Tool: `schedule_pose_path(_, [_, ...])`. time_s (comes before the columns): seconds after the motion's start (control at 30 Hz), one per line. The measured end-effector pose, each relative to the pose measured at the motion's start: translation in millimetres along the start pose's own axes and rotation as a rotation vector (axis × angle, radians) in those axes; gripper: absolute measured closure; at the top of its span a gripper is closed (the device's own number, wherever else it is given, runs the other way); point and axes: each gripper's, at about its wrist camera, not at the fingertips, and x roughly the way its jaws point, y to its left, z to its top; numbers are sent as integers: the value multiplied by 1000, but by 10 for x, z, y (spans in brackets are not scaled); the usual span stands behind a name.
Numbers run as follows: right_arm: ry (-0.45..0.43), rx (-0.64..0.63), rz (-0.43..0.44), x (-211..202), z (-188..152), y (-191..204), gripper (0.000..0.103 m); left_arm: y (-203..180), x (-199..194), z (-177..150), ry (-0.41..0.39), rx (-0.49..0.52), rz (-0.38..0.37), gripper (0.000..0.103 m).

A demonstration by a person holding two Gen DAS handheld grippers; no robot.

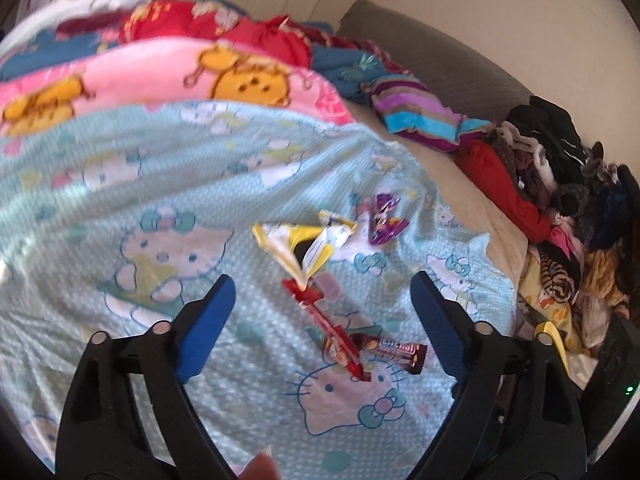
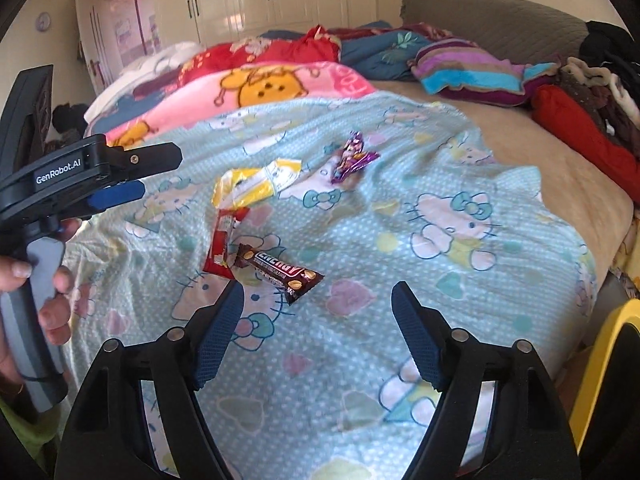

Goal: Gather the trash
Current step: 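Grasp the red wrapper with the left gripper while the right grasps the chocolate bar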

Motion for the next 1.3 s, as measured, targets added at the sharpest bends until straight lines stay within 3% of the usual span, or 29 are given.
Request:
schedule_pose_path(0.33, [85,-85,6,445,74,154,32,117,268,-98,107,-80,-63,43])
schedule_pose_path(0.43, [121,-99,13,593,73,177,44,144,345,-139,133,-111,-79,44])
schedule_pose_path(0.5, [143,-85,37,665,57,169,63,164,390,-165,149,-124,-83,44])
schedule_pose_path(0.57, [150,-52,64,688,34,131,72,175,433,-188,164,-136,-88,50])
schedule_pose_path(0.77, [139,27,72,560,-86,-48,87,148,549,-278,203,-152,-103,59])
schedule_pose_path(1.07, [77,173,44,223,-220,-317,89,-39,634,-428,248,-84,-82,87])
schedule_pose_path(1.1, [65,189,44,174,-240,-347,89,-54,632,-443,249,-78,-80,95])
schedule_pose_path(1.3, [15,243,51,-66,-330,-437,89,-253,532,-526,239,-15,-115,97])
